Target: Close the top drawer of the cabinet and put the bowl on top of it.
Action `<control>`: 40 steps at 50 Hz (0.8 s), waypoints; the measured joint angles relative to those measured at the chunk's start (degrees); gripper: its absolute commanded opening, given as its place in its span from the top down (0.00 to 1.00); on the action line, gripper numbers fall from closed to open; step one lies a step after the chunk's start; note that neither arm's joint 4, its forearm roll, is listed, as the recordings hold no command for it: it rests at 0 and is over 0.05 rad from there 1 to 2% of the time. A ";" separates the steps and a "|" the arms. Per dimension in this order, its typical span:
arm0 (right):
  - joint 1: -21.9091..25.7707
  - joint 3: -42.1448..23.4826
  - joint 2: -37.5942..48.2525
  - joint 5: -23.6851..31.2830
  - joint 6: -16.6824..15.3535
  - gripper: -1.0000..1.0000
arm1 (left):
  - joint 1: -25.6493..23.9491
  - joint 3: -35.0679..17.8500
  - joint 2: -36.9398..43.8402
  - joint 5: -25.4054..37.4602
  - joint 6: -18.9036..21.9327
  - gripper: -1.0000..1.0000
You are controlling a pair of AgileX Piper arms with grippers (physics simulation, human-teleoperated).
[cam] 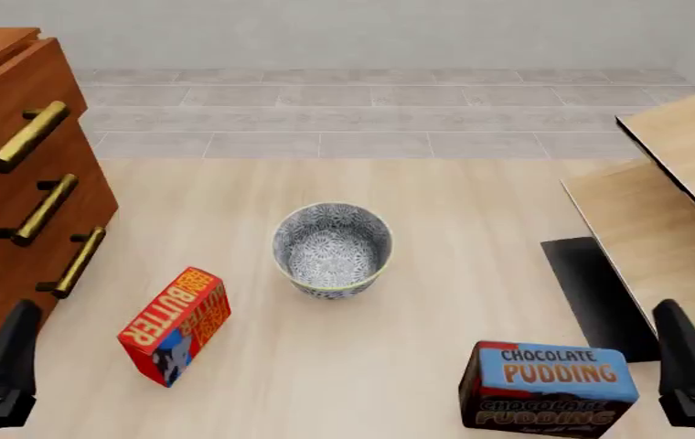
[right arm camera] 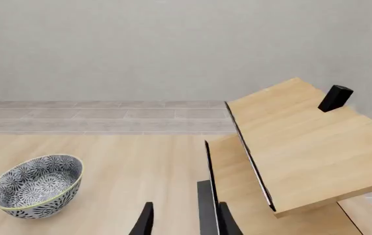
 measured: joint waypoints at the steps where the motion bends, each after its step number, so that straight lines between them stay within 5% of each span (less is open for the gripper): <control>1: 0.00 -0.02 0.01 0.01 0.00 0.00 | 0.00 -0.02 0.02 0.00 0.00 0.00; 40: 0.00 -0.24 -0.08 0.38 -0.01 0.00 | 1.66 -4.78 6.83 0.71 -2.57 0.00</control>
